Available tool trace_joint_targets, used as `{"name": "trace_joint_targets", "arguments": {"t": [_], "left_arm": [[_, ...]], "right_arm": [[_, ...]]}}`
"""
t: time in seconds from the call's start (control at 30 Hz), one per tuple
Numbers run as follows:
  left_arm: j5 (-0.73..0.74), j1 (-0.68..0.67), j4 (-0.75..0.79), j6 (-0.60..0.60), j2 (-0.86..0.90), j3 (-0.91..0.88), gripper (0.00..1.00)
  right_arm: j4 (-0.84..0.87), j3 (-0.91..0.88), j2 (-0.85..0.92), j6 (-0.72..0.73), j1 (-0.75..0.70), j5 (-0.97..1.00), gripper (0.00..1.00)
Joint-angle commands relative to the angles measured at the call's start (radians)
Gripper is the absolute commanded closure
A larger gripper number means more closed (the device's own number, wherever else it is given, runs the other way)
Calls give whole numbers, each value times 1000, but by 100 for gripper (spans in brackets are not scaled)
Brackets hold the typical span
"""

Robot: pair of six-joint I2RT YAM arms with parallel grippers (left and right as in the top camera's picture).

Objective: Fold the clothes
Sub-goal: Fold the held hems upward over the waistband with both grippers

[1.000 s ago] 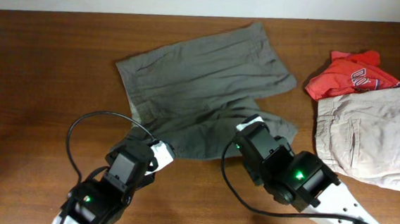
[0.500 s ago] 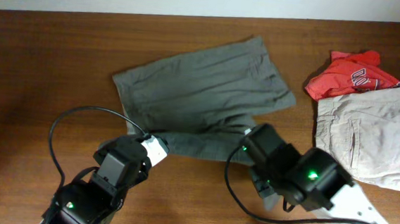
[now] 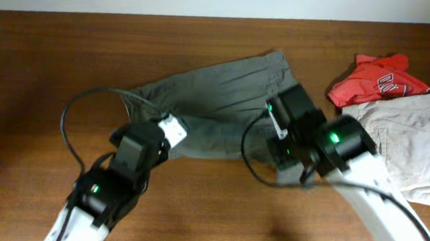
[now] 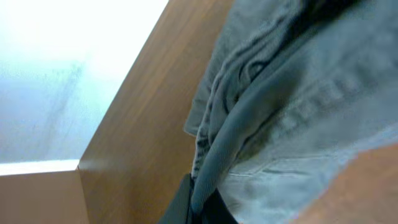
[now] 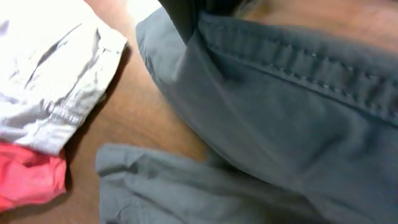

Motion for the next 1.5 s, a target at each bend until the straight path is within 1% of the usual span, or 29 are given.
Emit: {"name": "trace_joint_targets", "arguments": {"t": [0.0,0.17,0.33,0.43,0.5,0.6,0.7,0.77,0.87,1.0,1.03,1.07,1.1,1.17,1.2,1.27,1.3,1.33,1.4,1.47], "left_arm": [[2,61,74,67,98,18,100],[29,124,198,96,217,18,100],[99,192,309,100,348,18,100],[117,218,371,101,406,18,100],[117,231,431,103,441,18,100],[137,252,523,103,483,18,100],[203,281,610,106,530,18,100],[238,298,637,148,555,18,100],[249,321,690,171,613,18,100],[249,339,750,170,677,18,99],[246,342,772,170,692,18,93],[238,347,796,170,698,18,83],[223,352,819,169,699,18,73],[146,359,874,168,692,30,64],[98,363,890,166,687,45,53],[37,370,878,161,674,84,37],[31,370,849,162,663,107,31],[29,370,807,161,650,130,28],[29,369,726,119,628,171,24],[49,365,639,48,604,206,20]], "right_arm": [[55,11,72,-153,-87,-16,96],[188,11,151,-273,-158,-16,96],[396,11,229,-387,-211,-61,96],[500,11,283,-416,-237,-82,96],[575,11,328,-481,-252,-118,96],[676,11,387,-540,-263,-121,96],[790,11,452,-563,-278,-115,96],[847,11,482,-563,-290,-116,96],[938,11,521,-563,-310,-117,95],[1001,11,529,-563,-319,-116,88],[1012,11,529,-562,-321,-116,83],[1022,11,529,-562,-323,-116,76],[1029,12,529,-560,-325,-102,73],[1033,20,528,-525,-327,-35,69],[1028,27,527,-504,-330,3,64],[1000,42,526,-470,-330,47,56],[975,49,525,-467,-331,49,54],[946,58,524,-467,-331,49,49],[921,66,523,-467,-331,49,46],[921,68,523,-468,-331,48,45]]}}
